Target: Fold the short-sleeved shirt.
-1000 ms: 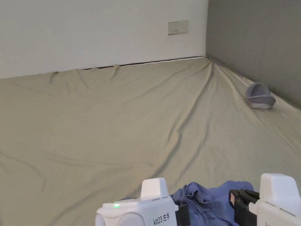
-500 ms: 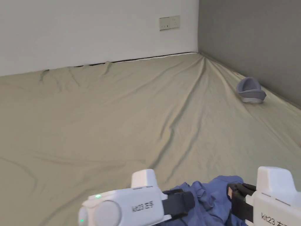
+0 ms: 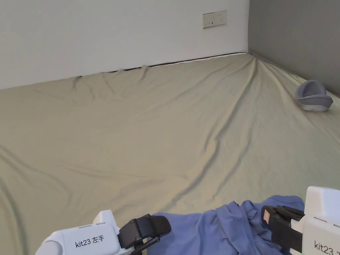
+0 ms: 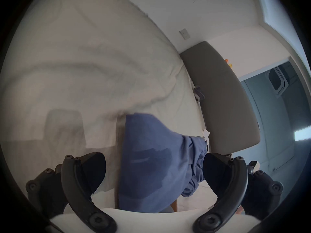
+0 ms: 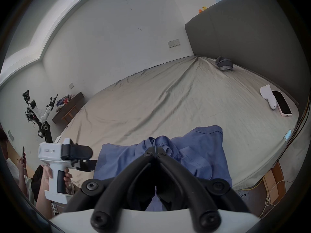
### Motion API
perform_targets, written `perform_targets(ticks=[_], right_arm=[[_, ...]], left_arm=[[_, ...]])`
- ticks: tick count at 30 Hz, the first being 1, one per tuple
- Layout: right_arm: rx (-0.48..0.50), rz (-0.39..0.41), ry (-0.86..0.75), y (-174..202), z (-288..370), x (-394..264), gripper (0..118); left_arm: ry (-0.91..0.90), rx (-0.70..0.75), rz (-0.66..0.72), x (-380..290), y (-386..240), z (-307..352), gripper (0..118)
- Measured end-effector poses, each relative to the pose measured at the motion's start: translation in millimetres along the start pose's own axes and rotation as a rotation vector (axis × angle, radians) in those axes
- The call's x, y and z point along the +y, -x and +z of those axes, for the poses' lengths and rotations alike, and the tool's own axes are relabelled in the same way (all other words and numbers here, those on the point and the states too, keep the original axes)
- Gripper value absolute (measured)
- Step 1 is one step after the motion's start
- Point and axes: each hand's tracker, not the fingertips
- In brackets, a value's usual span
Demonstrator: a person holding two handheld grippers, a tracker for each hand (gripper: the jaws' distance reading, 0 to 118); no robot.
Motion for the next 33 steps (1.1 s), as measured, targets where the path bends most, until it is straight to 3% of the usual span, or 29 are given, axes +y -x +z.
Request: perform_targets(ticks=[2,6,9,10,11,12,13,16,18,22,25,30,33], right_arm=[[0.010,-0.001,0.004,-1,2,0,0],[0.006,-0.033,0.001,-11,1,2,0],[0.007,-0.057,0.002,-17,-1,4,0],[0.004,-0.062,0.004,-18,-2,5,0],[0.001,-0.061,0.007,-19,-2,5,0],[-0.003,-0.059,0.011,-20,-3,6,0],[-0.008,-0.059,0.014,-21,-4,6,0],[-0.013,-0.074,0.017,-24,-10,6,0],[-0.011,-0.085,0.026,-24,-15,7,0],[-0.017,-0.058,0.042,-18,-23,10,0],[-0.017,-0.045,0.048,-12,-32,12,0],[-0.036,0.015,0.081,11,-57,15,0],[-0.035,0.029,0.104,25,-75,17,0]], left_arm=[[-0.006,0.006,0.012,1,4,-9,113],[0.017,-0.127,0.070,5,4,-26,112],[0.018,-0.116,0.050,0,-2,-38,101],[0.003,-0.089,0.007,-1,-4,-39,90],[-0.012,-0.091,-0.025,-2,-3,-39,70],[-0.014,-0.083,-0.028,-2,-3,-37,36],[-0.016,-0.063,0.001,-2,0,-36,14],[-0.085,-0.186,0.253,-12,15,-32,14],[-0.149,-0.278,0.253,-16,15,-28,14],[-0.216,-0.281,0.198,2,11,1,14],[-0.247,-0.170,0.112,25,12,37,14],[-0.207,0.207,-0.068,51,22,110,14],[-0.277,0.289,0.002,54,29,150,14]])
